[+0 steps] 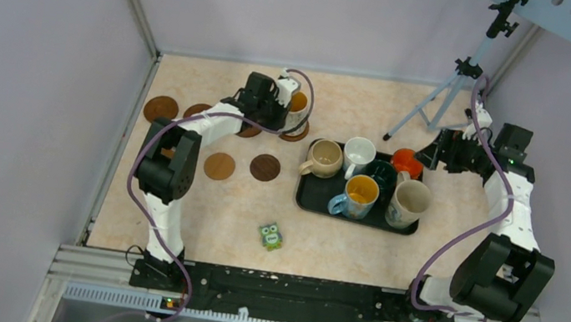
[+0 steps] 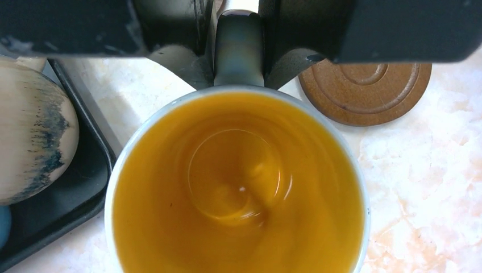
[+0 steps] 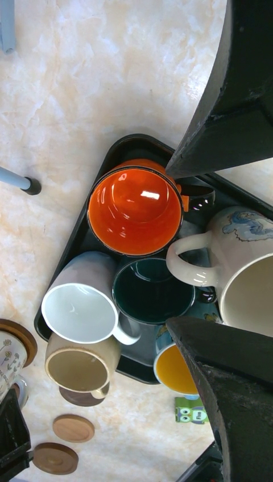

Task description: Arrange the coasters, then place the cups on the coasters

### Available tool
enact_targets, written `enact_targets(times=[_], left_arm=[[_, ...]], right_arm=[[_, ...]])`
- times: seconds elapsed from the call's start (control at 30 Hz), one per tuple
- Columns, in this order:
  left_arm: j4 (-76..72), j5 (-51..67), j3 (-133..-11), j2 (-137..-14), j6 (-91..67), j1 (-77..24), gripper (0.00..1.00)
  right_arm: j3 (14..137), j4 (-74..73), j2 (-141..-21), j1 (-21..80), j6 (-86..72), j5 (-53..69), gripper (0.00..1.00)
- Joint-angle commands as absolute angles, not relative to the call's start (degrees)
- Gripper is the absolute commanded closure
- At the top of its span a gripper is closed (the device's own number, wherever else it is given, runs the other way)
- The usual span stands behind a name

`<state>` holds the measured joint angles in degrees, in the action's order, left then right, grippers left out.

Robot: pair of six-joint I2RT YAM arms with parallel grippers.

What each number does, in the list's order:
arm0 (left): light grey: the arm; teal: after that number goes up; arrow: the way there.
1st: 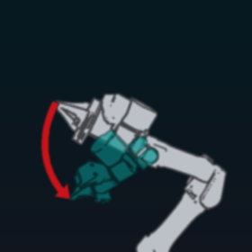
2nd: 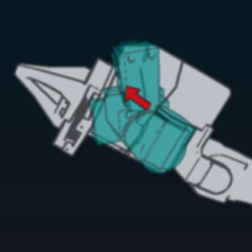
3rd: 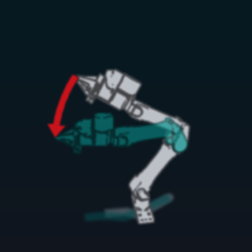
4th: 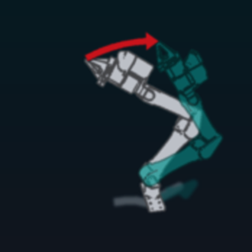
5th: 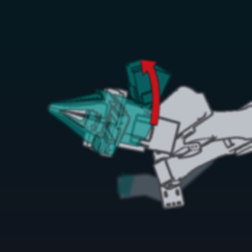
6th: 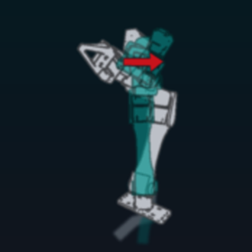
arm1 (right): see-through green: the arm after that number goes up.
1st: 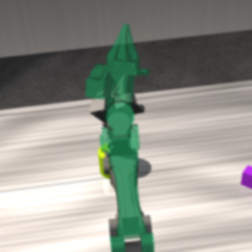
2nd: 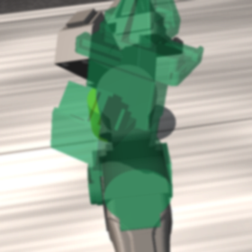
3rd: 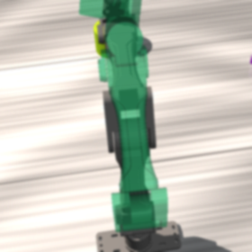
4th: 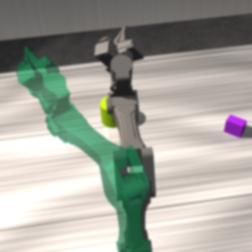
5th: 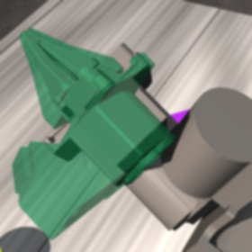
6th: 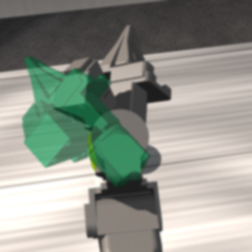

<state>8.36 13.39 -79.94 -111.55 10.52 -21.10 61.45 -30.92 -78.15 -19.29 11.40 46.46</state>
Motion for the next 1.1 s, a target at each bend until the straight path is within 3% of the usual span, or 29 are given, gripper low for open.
enact_targets(times=[0.0, 0.07, 0.17, 0.53, 0.63, 1.07], left_arm=[[2.9, 16.74, -82.71, -109.67, 10.7, -20.92, 0.59], [3.11, 16.41, -82.67, -109.52, 10.5, -20.92, 0.46], [3.95, 16.4, -82.73, -109.03, 10.38, -20.98, 0.37], [10.27, 17.72, -83.14, -101.47, 9.63, -20.98, 0.19], [10.63, 17.08, -82.22, -97.0, 10.09, -20.99, 0.02], [25.05, 36.39, -83.27, -85.99, 15.17, -21.23, 0.01]], right_arm=[[61.62, -29.89, -77.95, -19.41, 11.95, 47.62, 0.09], [61.66, -29.95, -77.88, -19.42, 11.95, 47.62, 0.09], [61.61, -29.99, -77.78, -19.4, 11.95, 47.58, 0.09], [61.59, -30.09, -77.31, -19.41, 12.04, 47.72, 0.09], [61.44, -29.89, -77.07, -19.41, 11.96, 47.81, 0.09], [62.33, -30.22, -76.58, -19.42, 11.88, 48.76, 0.09]])
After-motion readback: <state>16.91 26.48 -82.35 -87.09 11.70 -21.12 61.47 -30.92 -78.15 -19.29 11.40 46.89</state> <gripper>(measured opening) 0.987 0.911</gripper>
